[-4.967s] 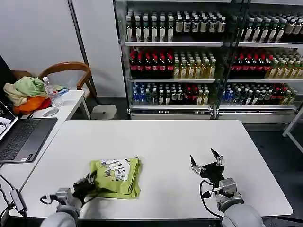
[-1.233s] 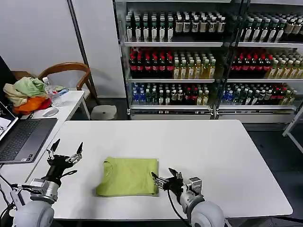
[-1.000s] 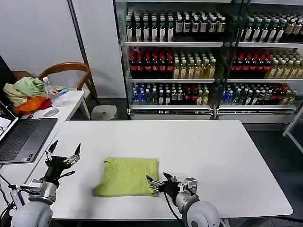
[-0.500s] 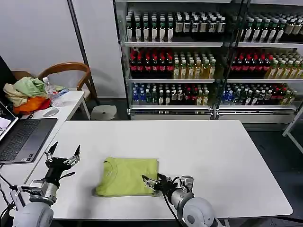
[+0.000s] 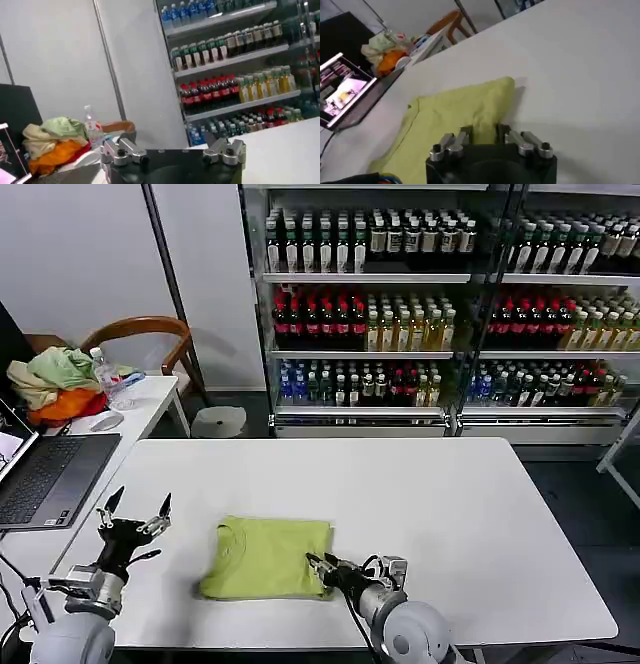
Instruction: Fold and organize the clothes.
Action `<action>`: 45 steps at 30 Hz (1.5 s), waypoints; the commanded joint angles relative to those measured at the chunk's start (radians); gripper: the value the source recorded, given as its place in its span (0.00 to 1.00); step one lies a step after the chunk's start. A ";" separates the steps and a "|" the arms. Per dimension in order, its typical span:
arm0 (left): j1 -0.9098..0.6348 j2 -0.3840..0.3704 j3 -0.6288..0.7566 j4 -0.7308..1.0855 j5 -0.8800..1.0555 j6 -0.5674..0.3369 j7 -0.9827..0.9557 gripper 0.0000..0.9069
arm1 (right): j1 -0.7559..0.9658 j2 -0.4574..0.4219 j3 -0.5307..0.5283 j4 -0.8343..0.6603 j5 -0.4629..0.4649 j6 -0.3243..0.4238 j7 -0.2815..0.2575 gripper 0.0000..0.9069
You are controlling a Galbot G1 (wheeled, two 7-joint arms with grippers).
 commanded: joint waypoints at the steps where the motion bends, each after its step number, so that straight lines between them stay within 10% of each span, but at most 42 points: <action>1: 0.001 -0.001 0.001 -0.003 0.005 0.002 -0.001 1.00 | 0.008 0.005 0.000 -0.013 0.009 -0.001 0.003 0.00; 45: 0.005 0.001 0.034 -0.025 0.007 0.009 -0.007 1.00 | 0.042 -0.066 0.199 -0.130 -0.175 0.102 -0.072 0.00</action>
